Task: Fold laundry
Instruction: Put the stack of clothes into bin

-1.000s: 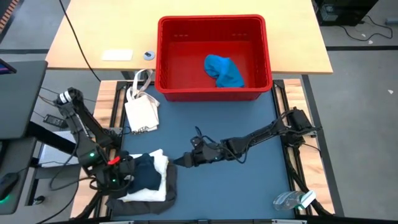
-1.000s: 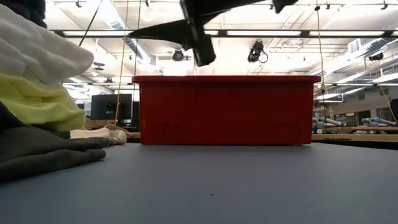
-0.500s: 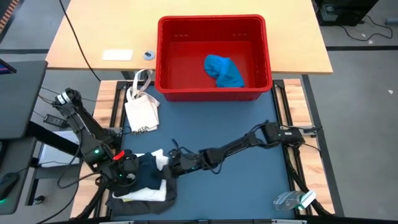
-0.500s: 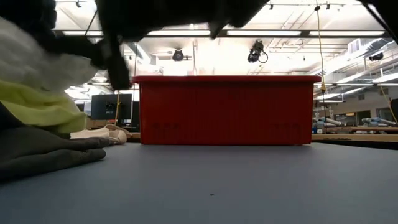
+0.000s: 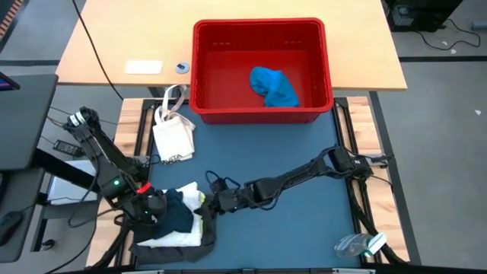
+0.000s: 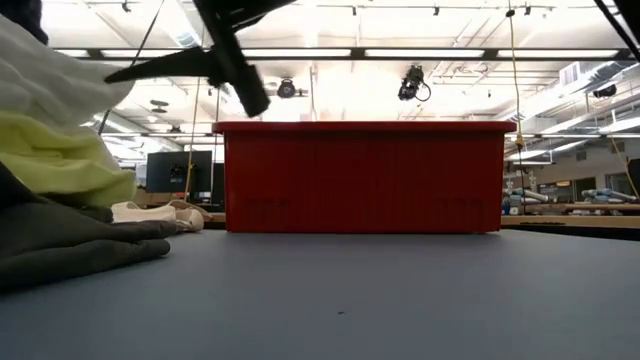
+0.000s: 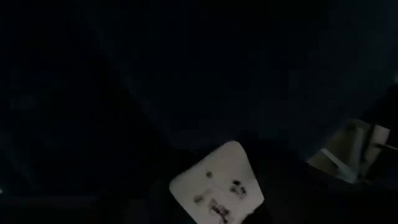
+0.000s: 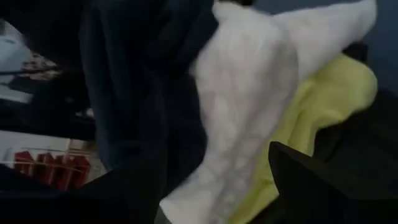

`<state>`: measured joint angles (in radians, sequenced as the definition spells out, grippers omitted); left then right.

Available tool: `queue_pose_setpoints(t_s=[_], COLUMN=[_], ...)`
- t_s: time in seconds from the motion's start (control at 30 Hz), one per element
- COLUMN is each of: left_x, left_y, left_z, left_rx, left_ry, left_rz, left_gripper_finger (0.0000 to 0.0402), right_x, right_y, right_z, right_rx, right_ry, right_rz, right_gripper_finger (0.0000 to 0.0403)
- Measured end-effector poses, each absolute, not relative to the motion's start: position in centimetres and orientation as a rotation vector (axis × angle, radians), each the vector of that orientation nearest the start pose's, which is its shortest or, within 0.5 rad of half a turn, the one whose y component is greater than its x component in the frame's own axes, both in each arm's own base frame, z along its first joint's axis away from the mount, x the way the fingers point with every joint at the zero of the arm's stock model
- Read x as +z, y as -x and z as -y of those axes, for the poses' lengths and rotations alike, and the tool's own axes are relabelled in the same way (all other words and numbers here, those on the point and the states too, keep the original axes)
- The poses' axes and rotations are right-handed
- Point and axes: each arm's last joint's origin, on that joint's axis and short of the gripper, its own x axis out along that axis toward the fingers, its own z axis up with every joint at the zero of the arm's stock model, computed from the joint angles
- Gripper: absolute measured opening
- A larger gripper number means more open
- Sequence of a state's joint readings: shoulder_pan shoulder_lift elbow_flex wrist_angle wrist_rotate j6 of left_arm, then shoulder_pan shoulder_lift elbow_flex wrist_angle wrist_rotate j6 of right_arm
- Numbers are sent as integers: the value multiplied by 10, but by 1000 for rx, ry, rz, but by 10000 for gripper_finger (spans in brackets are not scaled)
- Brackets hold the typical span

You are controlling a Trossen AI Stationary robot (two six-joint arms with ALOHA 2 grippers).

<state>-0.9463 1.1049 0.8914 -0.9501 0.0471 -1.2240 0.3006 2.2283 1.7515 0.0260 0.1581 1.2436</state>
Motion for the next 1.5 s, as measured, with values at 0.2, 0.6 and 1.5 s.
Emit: queue_pose_setpoints(t_s=[0.2,0.6,1.5], left_x=[288,315,268], left_y=[-106,-122,-142], left_z=[148,135,133], left_rx=[-91,-2,-22], left_ry=[497,369,414], left_rz=[-1357,-1054,-1064], left_gripper_finger=[210,175,160], right_x=[198,178,172], right_y=[-493,-488,-494], right_z=[-153,-147,-128], right_rx=[-150,-113,-82], right_ry=[-1134,-1291,-1274], right_rz=[-464,-275,-259], right_gripper_finger=[284,284,287])
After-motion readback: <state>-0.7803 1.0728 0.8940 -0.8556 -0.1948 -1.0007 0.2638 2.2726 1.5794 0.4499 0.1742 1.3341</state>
